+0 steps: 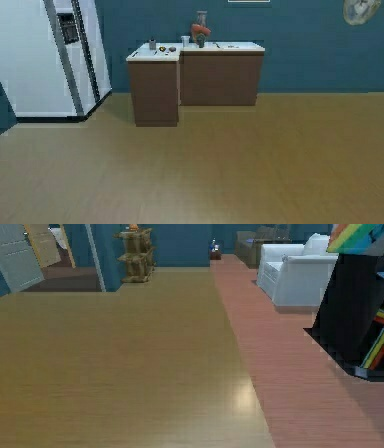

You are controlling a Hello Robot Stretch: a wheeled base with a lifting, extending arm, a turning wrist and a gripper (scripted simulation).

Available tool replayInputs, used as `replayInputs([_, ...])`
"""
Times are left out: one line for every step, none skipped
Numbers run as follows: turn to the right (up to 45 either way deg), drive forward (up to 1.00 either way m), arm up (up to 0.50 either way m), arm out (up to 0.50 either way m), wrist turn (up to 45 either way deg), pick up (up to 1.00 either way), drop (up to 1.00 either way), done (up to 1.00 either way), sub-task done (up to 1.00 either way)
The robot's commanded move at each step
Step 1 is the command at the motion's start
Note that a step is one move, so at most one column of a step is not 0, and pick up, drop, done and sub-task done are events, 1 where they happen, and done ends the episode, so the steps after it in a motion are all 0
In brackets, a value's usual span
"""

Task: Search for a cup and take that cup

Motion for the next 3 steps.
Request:
replayInputs([6.0, 0.0, 0.0, 0.0, 0.0, 0.0, 0.0, 0.0, 0.0])
replayInputs([0.0, 1.0, 0.0, 0.0, 0.0, 0.0, 0.0, 0.0, 0.0])
replayInputs([0.0, 1.0, 0.0, 0.0, 0.0, 0.0, 0.0, 0.0, 0.0])
